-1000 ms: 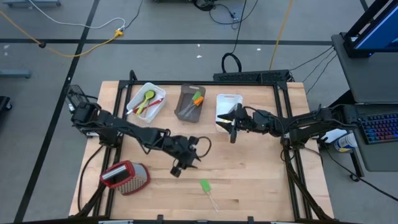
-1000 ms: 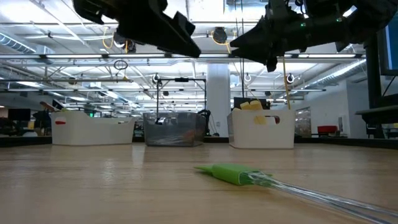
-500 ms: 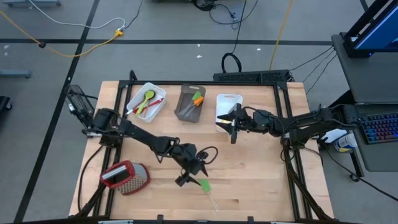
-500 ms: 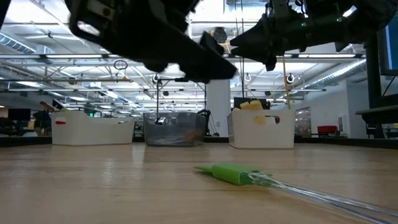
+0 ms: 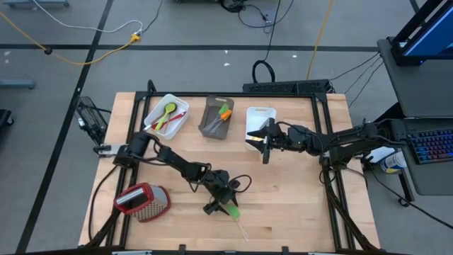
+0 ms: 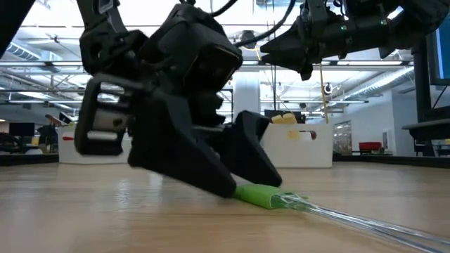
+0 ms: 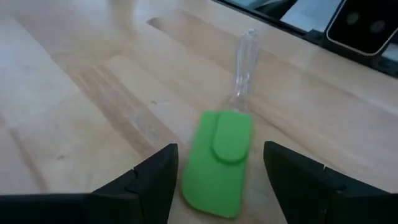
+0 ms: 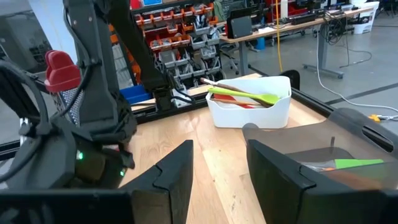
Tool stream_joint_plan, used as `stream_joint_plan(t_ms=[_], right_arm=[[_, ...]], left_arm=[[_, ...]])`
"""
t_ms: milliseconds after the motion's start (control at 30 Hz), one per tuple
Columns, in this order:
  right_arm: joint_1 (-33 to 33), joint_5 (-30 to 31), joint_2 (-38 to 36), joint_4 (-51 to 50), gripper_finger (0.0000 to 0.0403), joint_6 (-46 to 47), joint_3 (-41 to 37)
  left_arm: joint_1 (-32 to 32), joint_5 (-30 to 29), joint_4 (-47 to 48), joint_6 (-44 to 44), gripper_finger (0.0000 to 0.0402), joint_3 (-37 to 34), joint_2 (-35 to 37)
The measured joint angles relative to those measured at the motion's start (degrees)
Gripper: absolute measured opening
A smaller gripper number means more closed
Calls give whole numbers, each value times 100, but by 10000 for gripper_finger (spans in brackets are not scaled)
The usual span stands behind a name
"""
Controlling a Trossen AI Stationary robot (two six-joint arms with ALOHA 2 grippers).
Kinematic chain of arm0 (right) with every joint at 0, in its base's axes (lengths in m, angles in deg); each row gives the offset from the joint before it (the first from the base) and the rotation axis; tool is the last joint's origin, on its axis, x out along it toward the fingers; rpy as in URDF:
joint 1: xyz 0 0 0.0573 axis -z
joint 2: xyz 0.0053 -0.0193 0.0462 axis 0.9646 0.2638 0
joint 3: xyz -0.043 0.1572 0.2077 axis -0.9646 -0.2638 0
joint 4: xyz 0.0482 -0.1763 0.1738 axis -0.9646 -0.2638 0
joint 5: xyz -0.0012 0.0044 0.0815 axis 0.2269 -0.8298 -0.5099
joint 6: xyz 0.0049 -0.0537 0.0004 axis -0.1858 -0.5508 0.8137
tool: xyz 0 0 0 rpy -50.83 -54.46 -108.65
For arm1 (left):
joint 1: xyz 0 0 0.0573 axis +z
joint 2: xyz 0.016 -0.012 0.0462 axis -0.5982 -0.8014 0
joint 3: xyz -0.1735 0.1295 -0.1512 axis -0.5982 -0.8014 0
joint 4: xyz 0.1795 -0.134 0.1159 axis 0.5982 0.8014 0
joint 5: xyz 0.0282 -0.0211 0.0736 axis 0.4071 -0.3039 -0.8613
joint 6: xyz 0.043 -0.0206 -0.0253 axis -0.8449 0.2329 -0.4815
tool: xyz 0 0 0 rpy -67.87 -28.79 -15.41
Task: Pick & Place Kitchen Items
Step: Put the green spatula into the black bin
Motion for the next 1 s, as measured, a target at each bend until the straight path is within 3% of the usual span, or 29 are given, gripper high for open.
stream_joint_plan(t_ms=[300,700,1000], right_arm=[[0,-2,0,-37,141,0,0],[0,-4,0,-47,141,-2,0],[0,-5,0,-47,141,0,0]], left_arm=[[51,156,-152,76,237,150,-555],[206,117,-46,123,82,153,-583],[292,130,-384,314,30,124,-556]])
